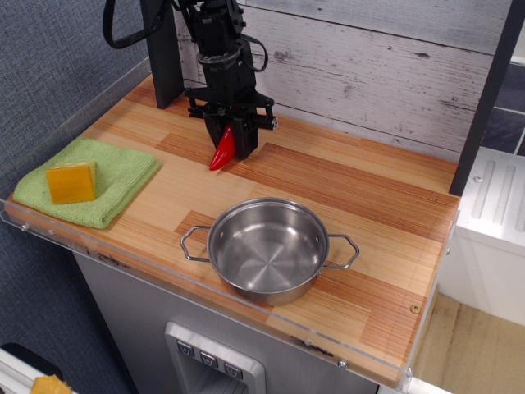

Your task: PICK UP THE RED CHILE AND PUT MEDDLE ON VESSEL AND GREEN TOWEL

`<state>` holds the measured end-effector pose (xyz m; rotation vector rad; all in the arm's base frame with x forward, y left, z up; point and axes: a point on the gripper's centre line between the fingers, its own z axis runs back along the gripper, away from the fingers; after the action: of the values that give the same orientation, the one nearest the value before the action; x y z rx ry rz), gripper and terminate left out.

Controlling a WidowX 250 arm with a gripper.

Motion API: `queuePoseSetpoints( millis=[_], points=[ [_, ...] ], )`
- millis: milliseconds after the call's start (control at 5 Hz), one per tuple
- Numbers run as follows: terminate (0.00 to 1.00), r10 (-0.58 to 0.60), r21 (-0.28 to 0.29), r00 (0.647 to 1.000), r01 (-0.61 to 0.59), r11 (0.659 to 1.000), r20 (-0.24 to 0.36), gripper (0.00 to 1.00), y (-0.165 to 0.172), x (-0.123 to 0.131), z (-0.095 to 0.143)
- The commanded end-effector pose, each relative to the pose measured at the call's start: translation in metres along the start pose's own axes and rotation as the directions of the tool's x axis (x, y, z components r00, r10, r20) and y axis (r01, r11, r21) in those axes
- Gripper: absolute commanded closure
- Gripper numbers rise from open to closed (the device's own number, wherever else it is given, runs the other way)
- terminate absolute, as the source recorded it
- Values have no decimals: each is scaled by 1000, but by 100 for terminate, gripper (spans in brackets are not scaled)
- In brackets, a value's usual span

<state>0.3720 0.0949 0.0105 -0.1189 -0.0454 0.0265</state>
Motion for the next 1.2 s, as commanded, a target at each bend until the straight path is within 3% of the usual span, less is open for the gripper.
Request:
queuePoseSetpoints(
  millis=[0, 600, 800, 1000],
  points=[
    [0, 10, 38, 1000, -11, 999, 10, 0, 14, -1, 10],
    [0, 46, 107, 999, -47, 993, 7, 0, 14, -8, 33],
    [0, 43, 136, 999, -45, 990, 13, 0, 13, -11, 48],
    [0, 37, 126, 999, -40, 991, 25, 0, 7, -17, 73]
  ],
)
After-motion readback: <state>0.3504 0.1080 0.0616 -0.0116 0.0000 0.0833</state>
